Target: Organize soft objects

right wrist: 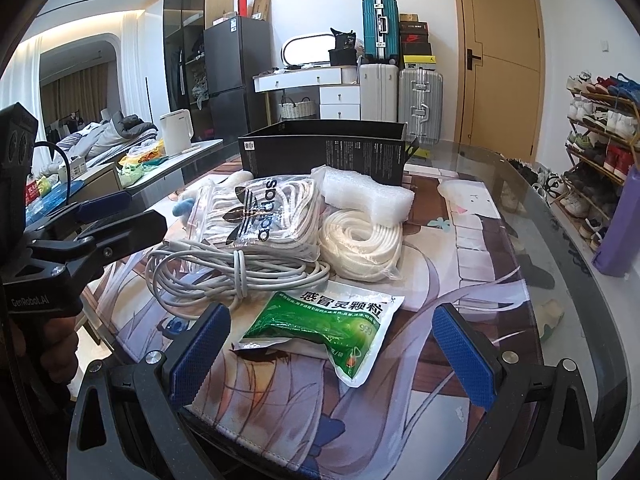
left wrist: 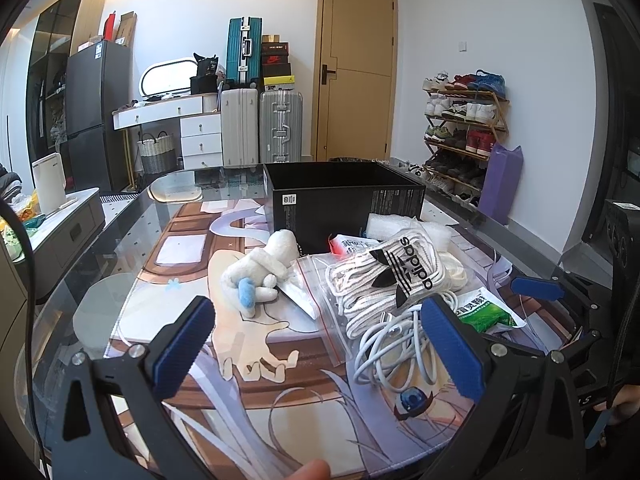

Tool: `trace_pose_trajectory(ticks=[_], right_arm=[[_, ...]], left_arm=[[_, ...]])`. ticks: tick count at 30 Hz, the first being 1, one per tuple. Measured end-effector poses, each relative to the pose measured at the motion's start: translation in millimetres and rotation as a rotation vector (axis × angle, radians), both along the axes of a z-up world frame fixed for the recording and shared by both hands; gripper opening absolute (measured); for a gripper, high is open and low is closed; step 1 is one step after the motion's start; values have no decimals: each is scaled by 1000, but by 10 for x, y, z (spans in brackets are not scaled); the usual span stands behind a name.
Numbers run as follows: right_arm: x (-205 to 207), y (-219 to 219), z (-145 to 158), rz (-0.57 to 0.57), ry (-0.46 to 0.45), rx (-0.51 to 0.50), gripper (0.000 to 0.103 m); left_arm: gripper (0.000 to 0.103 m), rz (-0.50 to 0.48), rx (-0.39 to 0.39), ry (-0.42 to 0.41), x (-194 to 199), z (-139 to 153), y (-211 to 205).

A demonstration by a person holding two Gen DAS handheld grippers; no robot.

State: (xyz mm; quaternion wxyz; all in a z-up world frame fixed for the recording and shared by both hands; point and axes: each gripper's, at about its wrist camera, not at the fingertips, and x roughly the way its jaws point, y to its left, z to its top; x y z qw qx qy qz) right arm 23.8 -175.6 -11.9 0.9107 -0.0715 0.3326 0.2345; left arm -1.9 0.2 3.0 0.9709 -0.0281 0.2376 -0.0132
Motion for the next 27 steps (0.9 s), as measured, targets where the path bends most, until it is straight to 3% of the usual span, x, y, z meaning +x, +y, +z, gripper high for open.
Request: trace_pose_trajectory(ticks=[27], right_arm=[[58, 117, -167, 7, 45, -46, 103]], left_arm=[[103, 2, 0, 5, 15, -10, 7]])
